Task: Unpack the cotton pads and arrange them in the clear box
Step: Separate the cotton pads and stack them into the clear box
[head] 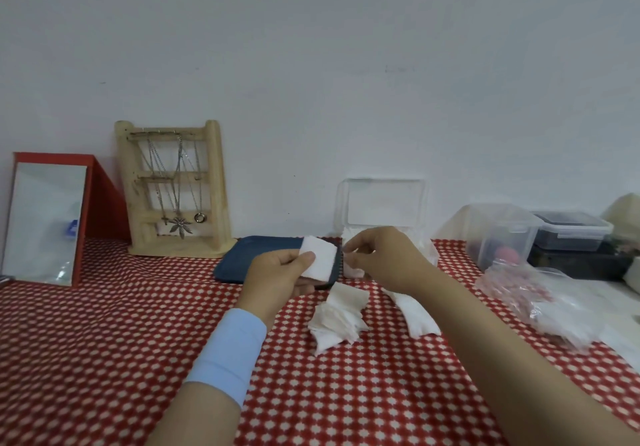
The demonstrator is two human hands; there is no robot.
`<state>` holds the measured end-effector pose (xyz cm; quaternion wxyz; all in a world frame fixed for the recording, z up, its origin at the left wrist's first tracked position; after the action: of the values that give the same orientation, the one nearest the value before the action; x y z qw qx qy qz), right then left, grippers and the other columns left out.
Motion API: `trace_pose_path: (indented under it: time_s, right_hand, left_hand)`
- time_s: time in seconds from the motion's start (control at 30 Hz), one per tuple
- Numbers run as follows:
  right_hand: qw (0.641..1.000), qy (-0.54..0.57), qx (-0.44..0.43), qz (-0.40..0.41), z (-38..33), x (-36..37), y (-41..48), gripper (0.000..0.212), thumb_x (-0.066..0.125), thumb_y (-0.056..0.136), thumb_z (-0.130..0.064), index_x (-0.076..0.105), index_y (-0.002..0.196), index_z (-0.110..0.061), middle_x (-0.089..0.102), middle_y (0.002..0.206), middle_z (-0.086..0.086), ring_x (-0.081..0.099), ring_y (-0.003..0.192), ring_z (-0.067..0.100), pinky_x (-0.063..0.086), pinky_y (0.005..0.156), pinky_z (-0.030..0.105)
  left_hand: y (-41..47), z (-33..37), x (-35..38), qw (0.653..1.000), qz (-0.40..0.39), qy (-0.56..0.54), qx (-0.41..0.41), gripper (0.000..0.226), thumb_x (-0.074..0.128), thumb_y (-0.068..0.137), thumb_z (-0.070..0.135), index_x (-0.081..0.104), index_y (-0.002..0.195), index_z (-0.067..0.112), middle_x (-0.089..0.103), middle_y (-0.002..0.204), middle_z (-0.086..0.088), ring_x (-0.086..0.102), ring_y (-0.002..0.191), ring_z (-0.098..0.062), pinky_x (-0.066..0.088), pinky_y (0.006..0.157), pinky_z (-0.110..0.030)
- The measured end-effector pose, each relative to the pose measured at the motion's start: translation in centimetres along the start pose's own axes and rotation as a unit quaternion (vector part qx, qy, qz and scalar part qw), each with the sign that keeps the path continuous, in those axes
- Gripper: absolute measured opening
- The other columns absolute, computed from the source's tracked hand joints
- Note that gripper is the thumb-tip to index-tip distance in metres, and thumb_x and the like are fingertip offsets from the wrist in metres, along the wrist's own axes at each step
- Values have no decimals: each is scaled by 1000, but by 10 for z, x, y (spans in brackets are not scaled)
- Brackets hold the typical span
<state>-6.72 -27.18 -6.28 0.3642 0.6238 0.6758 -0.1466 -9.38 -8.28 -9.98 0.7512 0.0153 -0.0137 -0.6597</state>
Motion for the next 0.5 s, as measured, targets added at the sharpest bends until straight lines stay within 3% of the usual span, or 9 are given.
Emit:
trace_pose_path:
  time_s: [0.1, 0.2, 0.3, 0.4, 0.5]
  right_hand:
    - [983, -173, 20, -54, 11, 19, -1, 17, 67, 93, -28, 77, 107, -23, 73, 105, -7, 67, 93, 13, 56, 85, 29]
    - [959, -256, 17, -117, 14, 39, -6, 31, 64, 93, -32, 69, 123, -24, 70, 118, -4, 64, 106, 18, 53, 92, 32]
    - [965, -219, 3, -141, 13, 42, -8, 30, 68, 90, -28, 72, 120, -22, 72, 114, -6, 65, 100, 14, 54, 88, 28]
    - [978, -157, 13, -135, 14, 31, -7, 11, 79, 83, -29, 73, 91, -24, 70, 90, -13, 62, 83, 9, 47, 71, 19]
    - [985, -94, 33, -144, 15, 21, -6, 20, 81, 78, -27, 71, 86, -11, 66, 82, -2, 60, 75, 12, 49, 71, 25]
  left_hand:
    - [4, -6, -6, 999, 28, -33, 0, 10, 66, 98, 17, 71, 106, 13, 77, 101, -5, 78, 86, -19, 60, 66, -24]
    - [3, -8, -2, 999, 29, -26, 8, 10, 65, 99, 16, 73, 105, 15, 77, 100, -1, 76, 89, -18, 59, 66, -22]
    - [2, -7, 0, 999, 35, -21, 15, 12, 64, 99, 16, 71, 93, 22, 76, 99, 0, 75, 92, -18, 57, 63, -20]
    - [0, -7, -1, 999, 43, -19, 17, 16, 63, 100, 16, 70, 88, 25, 76, 97, 1, 75, 91, -19, 57, 63, -21]
    - [-2, -7, 1, 999, 46, -19, 20, 15, 63, 100, 16, 70, 89, 25, 76, 96, 2, 75, 89, -17, 57, 61, -19]
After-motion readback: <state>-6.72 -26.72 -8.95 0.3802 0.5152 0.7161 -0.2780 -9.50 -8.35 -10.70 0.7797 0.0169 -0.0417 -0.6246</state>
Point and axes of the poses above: each hand's wrist, its own y-axis towards the middle knuckle, its own x-axis out of the palm, z = x × y, the point moved 6 cm from there along y, towards the middle knuckle
